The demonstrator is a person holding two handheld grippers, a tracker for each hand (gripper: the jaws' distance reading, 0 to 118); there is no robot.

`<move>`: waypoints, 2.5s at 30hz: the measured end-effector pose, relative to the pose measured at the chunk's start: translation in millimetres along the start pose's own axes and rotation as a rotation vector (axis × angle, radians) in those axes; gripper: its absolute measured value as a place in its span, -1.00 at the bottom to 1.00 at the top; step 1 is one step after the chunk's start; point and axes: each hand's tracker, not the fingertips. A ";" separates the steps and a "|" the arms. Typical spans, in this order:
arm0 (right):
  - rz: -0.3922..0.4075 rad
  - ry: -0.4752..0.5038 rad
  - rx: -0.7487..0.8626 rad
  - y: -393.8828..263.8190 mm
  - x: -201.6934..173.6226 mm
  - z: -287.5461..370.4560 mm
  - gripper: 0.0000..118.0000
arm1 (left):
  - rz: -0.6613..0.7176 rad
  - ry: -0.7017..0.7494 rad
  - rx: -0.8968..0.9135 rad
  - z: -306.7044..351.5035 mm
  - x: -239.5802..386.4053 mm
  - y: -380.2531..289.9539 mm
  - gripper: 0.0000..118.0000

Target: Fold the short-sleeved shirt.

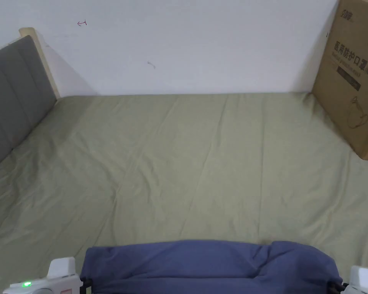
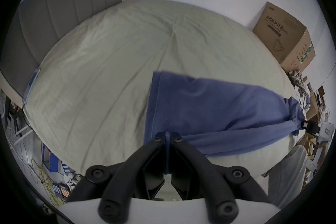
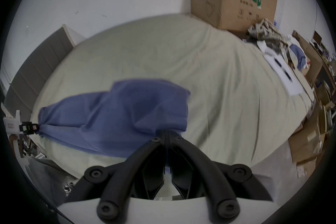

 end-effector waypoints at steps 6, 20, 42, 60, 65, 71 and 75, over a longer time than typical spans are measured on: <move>-0.062 -0.009 0.025 -3.6 -2.7 4.7 -0.93 | 0.064 0.004 -0.018 -2.5 0.9 0.1 -0.87; 0.077 0.015 0.688 101.2 -85.3 176.8 0.63 | -0.089 -0.089 0.625 153.6 89.0 62.9 0.86; 0.172 -0.039 0.807 104.9 -125.9 188.1 -1.00 | 0.006 -0.240 0.564 153.0 74.0 78.0 -1.00; 0.260 -0.032 0.692 107.8 -153.0 146.2 -1.00 | 0.348 -0.355 -0.040 15.7 -71.4 39.4 0.70; 0.249 -0.042 0.663 106.5 -153.4 136.4 -1.00 | 0.319 -0.364 -0.055 -28.1 -86.4 39.4 0.36; 0.245 -0.062 0.645 105.0 -148.9 135.3 -1.00 | 0.266 -0.321 -0.059 -47.3 -68.6 35.2 -0.74; 0.244 -0.070 0.646 107.4 -141.6 139.6 -1.00 | 0.212 -0.297 -0.031 -35.0 -57.4 36.5 -0.92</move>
